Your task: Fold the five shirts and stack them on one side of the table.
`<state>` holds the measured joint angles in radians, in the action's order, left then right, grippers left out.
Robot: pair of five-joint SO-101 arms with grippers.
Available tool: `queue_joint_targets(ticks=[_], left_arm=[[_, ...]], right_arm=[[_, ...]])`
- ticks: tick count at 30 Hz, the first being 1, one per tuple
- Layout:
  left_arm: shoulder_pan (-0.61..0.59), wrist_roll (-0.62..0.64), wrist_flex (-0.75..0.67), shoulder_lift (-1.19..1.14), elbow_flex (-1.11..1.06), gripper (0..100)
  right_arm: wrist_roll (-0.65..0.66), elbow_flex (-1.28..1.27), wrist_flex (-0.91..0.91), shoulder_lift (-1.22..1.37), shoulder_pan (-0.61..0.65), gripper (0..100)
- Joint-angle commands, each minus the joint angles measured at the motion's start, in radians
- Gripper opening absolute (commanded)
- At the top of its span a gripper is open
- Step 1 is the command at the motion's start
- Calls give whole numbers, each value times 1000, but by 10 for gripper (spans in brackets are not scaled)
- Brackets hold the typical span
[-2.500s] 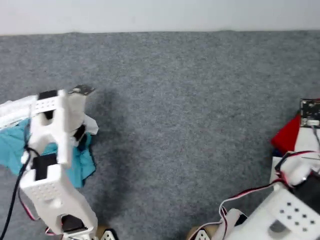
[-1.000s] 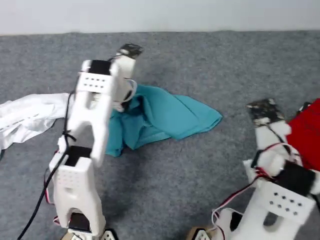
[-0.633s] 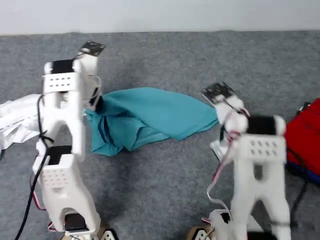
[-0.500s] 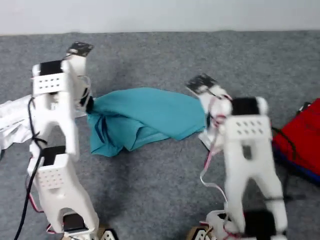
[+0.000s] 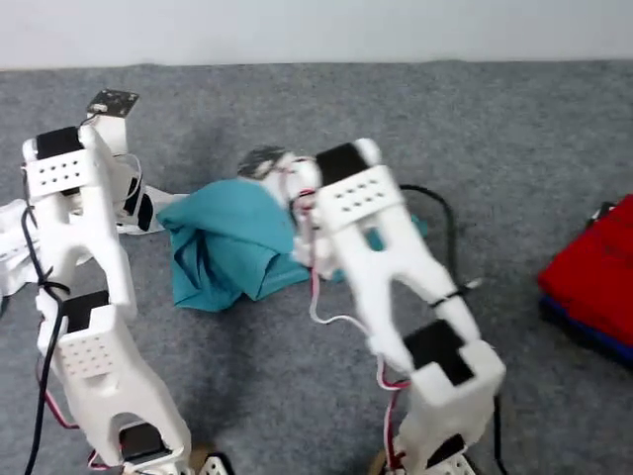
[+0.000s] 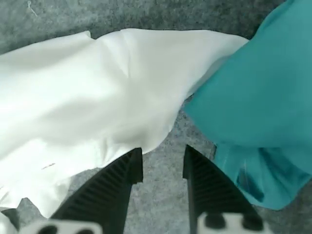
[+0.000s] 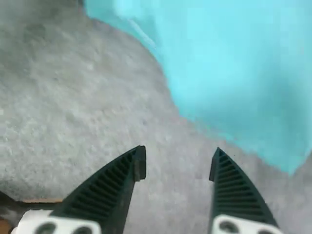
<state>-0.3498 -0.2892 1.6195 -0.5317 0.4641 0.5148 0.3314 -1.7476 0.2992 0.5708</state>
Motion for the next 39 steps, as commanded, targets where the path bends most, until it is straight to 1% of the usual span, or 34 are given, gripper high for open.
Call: queue_joint_targets(ticks=[1, 5, 9, 16, 20, 23, 28, 29, 36, 39], left_arm=[[31, -2, 9, 6, 2, 144], [68, -2, 5, 5, 4, 144], [74, -2, -3, 5, 2, 144], [25, -2, -21, 5, -1, 144], [-8, 21, -23, 5, -1, 144], [-17, 25, -23, 5, -1, 144], [-21, 25, -20, 5, -1, 144], [-21, 25, -18, 5, -1, 144], [-18, 26, -15, 15, 5, 144], [-17, 26, -14, 15, 5, 144]], right_arm=[[-2, 117, -19, 58, 74, 224], [52, 201, -18, 154, 134, 224], [58, 325, -19, 231, 176, 224], [58, 482, -18, 404, 185, 223], [58, 591, -18, 522, 180, 222], [57, 692, -21, 602, 166, 183], [54, 870, -28, 674, 131, 17], [55, 896, -28, 676, 119, 5], [60, 1056, -44, 667, 15, 10], [61, 1062, -44, 604, -31, 10]])
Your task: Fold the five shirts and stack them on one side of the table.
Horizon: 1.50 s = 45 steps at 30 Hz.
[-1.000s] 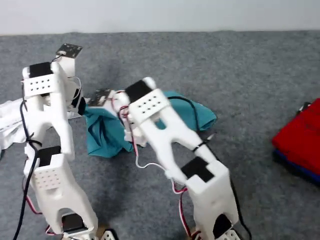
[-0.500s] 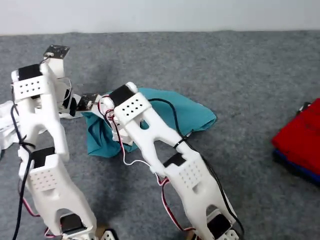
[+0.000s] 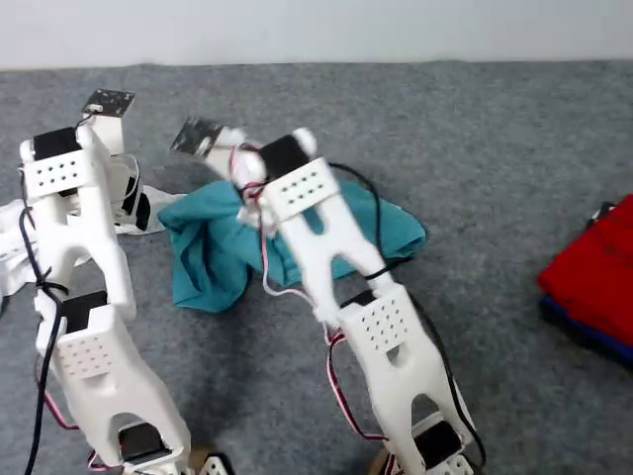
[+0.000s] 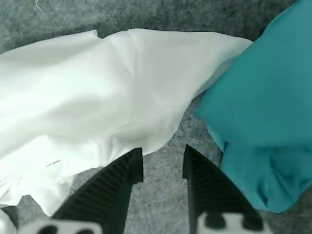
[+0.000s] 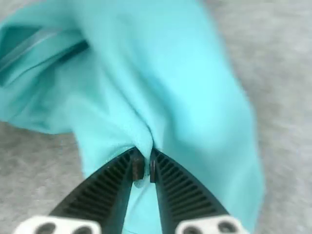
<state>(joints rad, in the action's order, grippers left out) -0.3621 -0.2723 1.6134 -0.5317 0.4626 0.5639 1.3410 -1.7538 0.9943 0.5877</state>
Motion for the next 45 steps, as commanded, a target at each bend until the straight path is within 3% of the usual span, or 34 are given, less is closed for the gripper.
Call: queue_joint_targets(ticks=[1, 10, 17, 33, 45], left_arm=[[-5, 9, -2, 17, 8, 144], [8, 61, 138, 15, 255, 144], [110, 86, 141, 17, 332, 144], [456, 81, 140, 250, 99, 144], [827, 25, 137, 269, -156, 144]], right_arm=[[12, 43, -38, -117, -62, 10], [60, -166, -38, -461, -171, 10], [123, -345, -38, -765, -291, 10], [315, -405, -33, -1009, -694, 10], [313, -568, -27, -1004, -722, 10]])
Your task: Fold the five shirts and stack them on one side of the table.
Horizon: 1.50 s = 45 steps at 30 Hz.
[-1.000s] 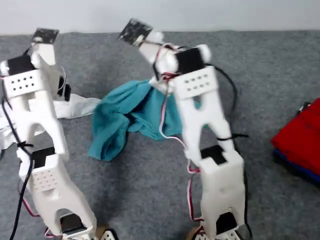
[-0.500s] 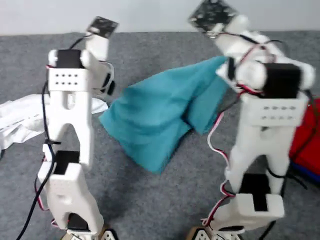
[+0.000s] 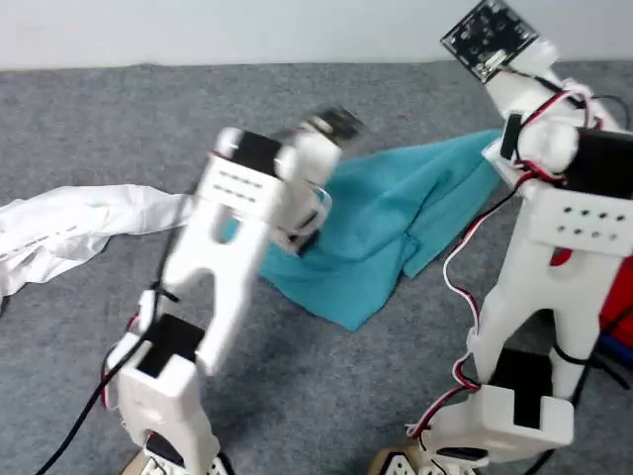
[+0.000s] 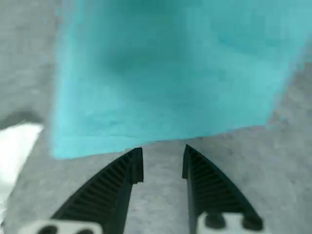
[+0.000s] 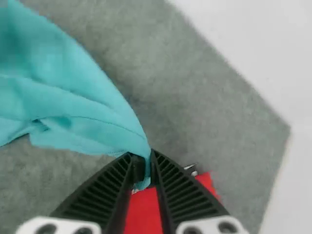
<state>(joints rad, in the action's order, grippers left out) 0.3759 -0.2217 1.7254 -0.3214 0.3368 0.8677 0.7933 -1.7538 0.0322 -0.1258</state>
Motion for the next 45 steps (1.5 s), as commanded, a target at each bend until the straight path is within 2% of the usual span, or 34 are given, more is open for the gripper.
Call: queue_joint_targets(ticks=[1, 5, 13, 20, 23, 30, 36, 42, 45], left_arm=[[115, -37, 23, 58, -47, 144], [166, -49, 11, 58, -111, 144], [183, -84, 9, 58, -208, 144], [218, -81, -175, 35, -283, 151], [229, -78, -198, -41, -286, 171], [215, -77, -229, -232, -209, 174], [216, -74, -189, -333, -74, 174], [216, 23, -169, -414, 42, 168], [212, 43, -150, -451, 104, 117]], right_arm=[[9, -28, -27, -42, -8, 10], [8, -52, -27, -42, -8, 10], [8, -55, -27, -42, -13, 10], [8, -55, -27, -42, -10, 10], [8, -55, -27, -44, -10, 10], [8, -55, -28, -50, -10, 10], [6, -55, -27, -45, -8, 10], [6, -55, -27, -44, -7, 11], [6, -55, -27, -44, -7, 11]])
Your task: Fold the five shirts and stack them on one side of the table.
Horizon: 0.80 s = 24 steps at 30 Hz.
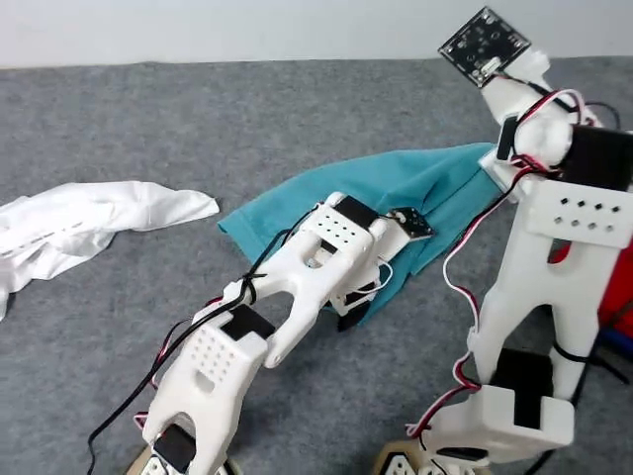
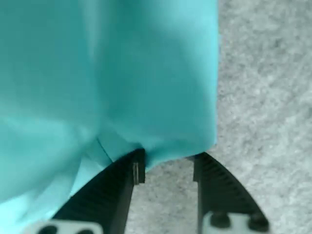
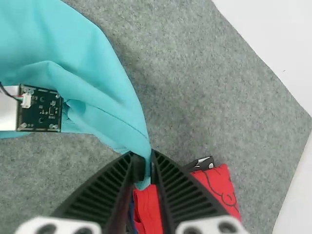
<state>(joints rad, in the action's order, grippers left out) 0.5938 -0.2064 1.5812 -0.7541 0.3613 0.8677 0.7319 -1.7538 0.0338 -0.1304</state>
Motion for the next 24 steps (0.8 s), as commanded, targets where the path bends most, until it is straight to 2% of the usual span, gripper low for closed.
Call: queue_joint_targets(ticks=[1, 5, 10, 13, 17, 24], left_arm=[[-6, 26, -3, -31, 97, 92], [-6, 26, 48, -57, 185, 3], [-8, 23, 167, -58, 326, 2], [-12, 28, 173, -51, 375, 2], [-48, 26, 173, 43, 375, 2], [-192, 21, 172, 287, 383, 2]], right_arm=[[6, 6, -27, -45, -2, 11], [6, 6, -27, -45, -5, 11], [6, 6, -27, -45, -5, 10], [6, 6, -27, -45, -5, 10], [11, 8, -27, -47, -13, 10], [8, 8, 5, -45, -116, 10]])
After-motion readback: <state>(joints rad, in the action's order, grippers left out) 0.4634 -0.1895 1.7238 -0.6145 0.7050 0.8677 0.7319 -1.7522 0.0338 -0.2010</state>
